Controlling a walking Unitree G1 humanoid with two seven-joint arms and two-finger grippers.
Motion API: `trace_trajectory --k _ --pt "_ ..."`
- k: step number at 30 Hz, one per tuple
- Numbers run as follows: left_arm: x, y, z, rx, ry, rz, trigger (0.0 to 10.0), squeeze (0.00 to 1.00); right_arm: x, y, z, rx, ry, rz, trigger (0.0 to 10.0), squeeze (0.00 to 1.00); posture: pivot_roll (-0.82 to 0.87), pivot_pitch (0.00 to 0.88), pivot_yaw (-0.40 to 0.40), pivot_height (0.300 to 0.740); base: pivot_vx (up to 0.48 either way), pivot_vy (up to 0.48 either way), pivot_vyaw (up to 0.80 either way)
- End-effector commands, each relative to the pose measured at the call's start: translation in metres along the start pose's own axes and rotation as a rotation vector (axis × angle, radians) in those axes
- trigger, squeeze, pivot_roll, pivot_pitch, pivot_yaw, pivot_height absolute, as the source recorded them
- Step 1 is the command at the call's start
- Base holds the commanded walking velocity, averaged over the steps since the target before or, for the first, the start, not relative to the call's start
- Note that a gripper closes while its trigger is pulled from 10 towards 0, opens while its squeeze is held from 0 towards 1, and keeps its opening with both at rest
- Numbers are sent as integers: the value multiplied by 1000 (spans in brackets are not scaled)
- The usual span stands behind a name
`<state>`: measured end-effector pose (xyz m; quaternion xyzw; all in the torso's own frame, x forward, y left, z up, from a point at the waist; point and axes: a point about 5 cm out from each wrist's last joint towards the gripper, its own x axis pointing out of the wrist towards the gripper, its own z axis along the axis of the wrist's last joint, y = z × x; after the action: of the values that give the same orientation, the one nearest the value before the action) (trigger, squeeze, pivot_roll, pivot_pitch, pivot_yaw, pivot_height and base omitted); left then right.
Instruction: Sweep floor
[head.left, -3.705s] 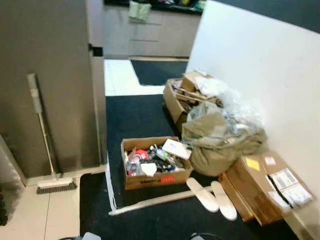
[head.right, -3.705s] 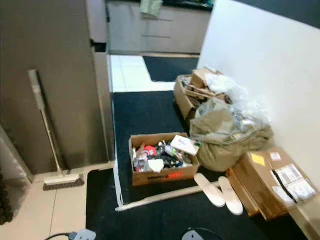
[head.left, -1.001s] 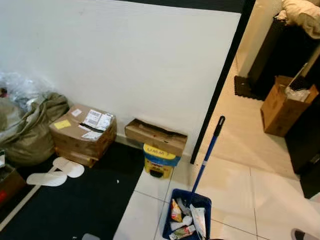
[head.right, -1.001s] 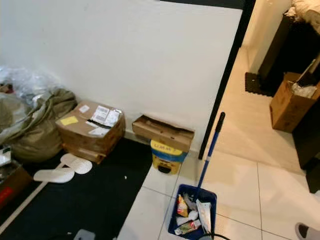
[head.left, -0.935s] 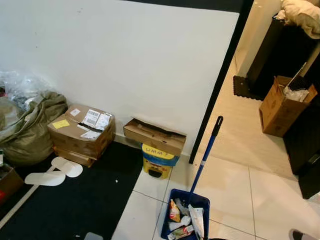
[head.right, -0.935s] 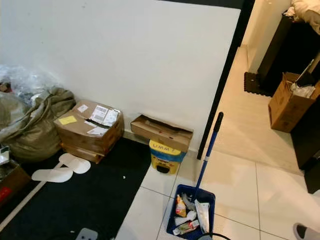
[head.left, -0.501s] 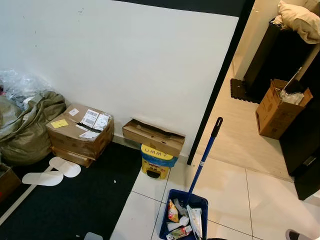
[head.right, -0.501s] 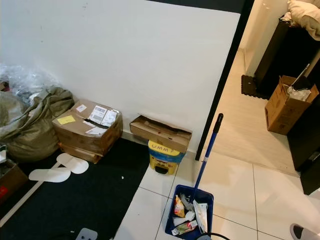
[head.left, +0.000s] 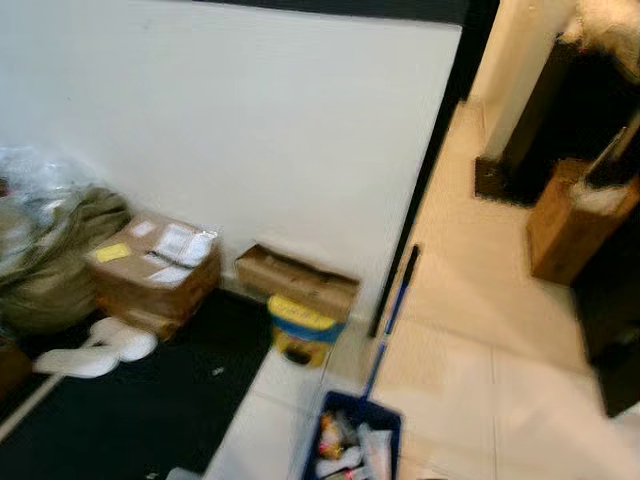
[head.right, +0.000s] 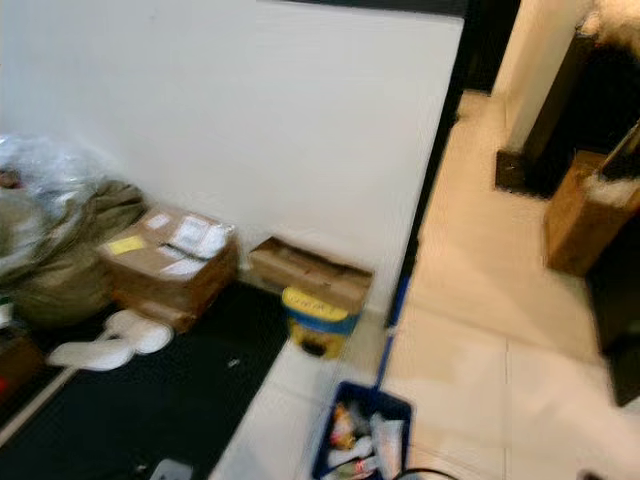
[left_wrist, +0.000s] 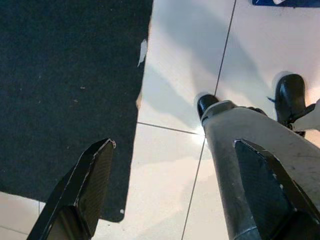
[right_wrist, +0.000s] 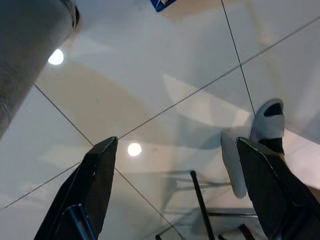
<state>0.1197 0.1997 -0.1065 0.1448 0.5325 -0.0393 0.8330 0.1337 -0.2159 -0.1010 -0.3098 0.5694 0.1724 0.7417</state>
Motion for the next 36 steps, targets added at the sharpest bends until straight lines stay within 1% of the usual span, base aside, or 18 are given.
trace_trajectory --k 1,4,6,27,29,31,35,36 --pt "-2 -4 -14 6 54 -20 10000 0 0 1 0 0 0 2 10000 0 34 0 -86 740 0 0 0" --pt "-2 -4 -14 10 50 -24 10000 0 0 1 0 1 0 3 10000 0 33 0 -87 740 0 0 0" --pt "-2 -4 -13 12 47 -26 10000 0 0 2 0 1 0 3 10000 0 33 0 -88 740 0 -311 0" --pt "-3 -2 -18 12 57 -29 10000 0 0 1 1 2 -8 2 10000 0 35 0 -89 740 0 -466 0" --pt "-3 -2 -18 12 56 -29 10000 0 0 0 3 4 -21 3 10000 0 35 0 -88 740 0 -469 0" --pt "-3 -2 -17 13 56 -29 10000 0 0 -2 13 13 -72 15 10000 0 31 0 -86 740 0 -471 0" --pt "-3 -2 -16 14 55 -30 10000 0 -1 -6 28 7 -139 25 10000 0 28 0 -85 740 0 -469 652" --pt "-3 -2 -16 14 55 -30 10000 0 -1 -6 28 7 -139 25 10000 0 28 0 -85 740 0 -469 775"
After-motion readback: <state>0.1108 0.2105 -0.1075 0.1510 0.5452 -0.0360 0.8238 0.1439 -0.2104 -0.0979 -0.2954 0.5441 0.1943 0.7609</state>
